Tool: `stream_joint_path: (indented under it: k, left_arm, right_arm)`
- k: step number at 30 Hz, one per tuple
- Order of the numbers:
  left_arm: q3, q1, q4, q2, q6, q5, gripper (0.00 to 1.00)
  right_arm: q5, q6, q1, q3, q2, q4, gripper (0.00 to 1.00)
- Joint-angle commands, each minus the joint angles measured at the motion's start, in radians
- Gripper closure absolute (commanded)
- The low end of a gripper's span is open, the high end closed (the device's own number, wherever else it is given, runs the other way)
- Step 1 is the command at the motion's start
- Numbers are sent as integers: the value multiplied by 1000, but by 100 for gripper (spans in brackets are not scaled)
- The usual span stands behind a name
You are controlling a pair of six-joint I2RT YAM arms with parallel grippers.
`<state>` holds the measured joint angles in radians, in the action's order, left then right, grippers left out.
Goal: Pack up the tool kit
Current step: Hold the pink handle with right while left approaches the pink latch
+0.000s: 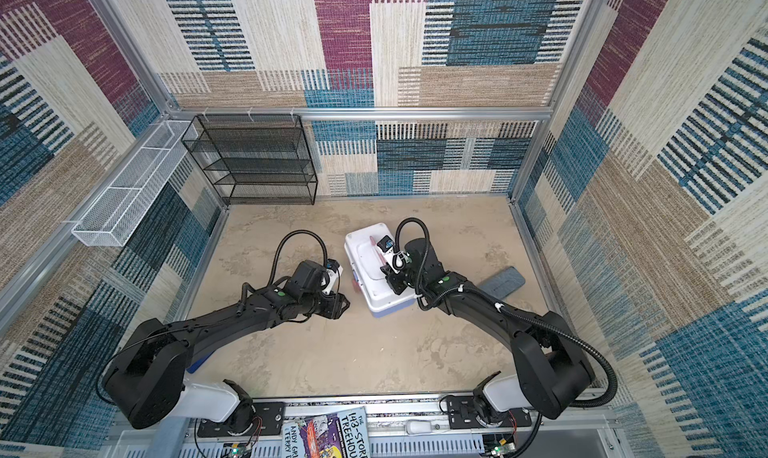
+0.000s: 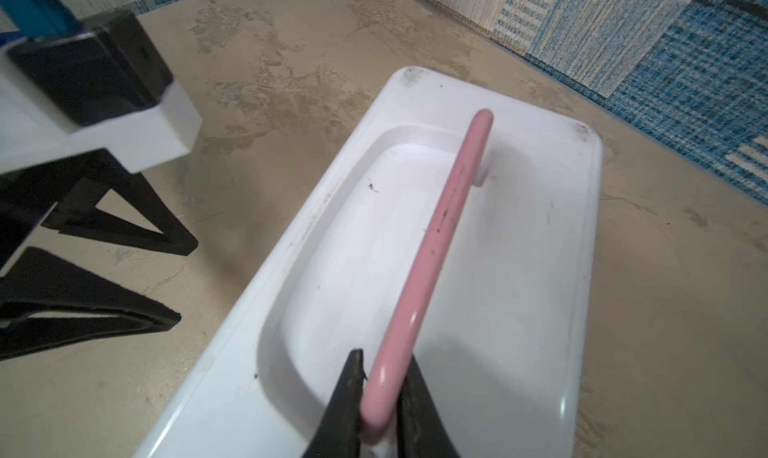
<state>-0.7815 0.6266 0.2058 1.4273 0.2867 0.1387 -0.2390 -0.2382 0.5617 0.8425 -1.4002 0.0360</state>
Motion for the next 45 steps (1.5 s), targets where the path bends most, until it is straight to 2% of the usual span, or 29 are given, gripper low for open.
stream_joint_path:
  k: [1, 11, 15, 19, 28, 31, 35, 37, 45]
  left_arm:
    - [6, 2, -31, -10, -10, 11, 39]
    - [71, 19, -51, -81, -10, -22, 39]
    - [99, 24, -57, -106, -12, -25, 39]
    - [125, 29, -64, -129, -11, -37, 39]
    - [184, 56, -90, -158, 10, -82, 39]
    - [208, 71, -129, -160, 19, -93, 39]
    - [221, 98, -164, -154, 30, -129, 38]
    - [221, 115, -172, -149, 33, -152, 34]
    - [221, 190, -206, -85, 49, -227, 23]
  right_arm:
    - [-122, -45, 3, -1, 20, -13, 90]
    - [-162, -69, 3, -3, 17, 2, 91]
    - [-109, -60, 3, -15, -3, -7, 87]
    - [-97, -31, 3, -24, -13, -20, 76]
    - [-62, 42, 3, -49, 51, -81, 63]
    - [-42, 72, 3, -64, 70, -100, 56]
    - [-13, 101, 3, -85, 94, -125, 37]
    - [-4, 112, 3, -93, 102, -134, 31]
    - [72, 152, 3, -117, 130, -164, 26]
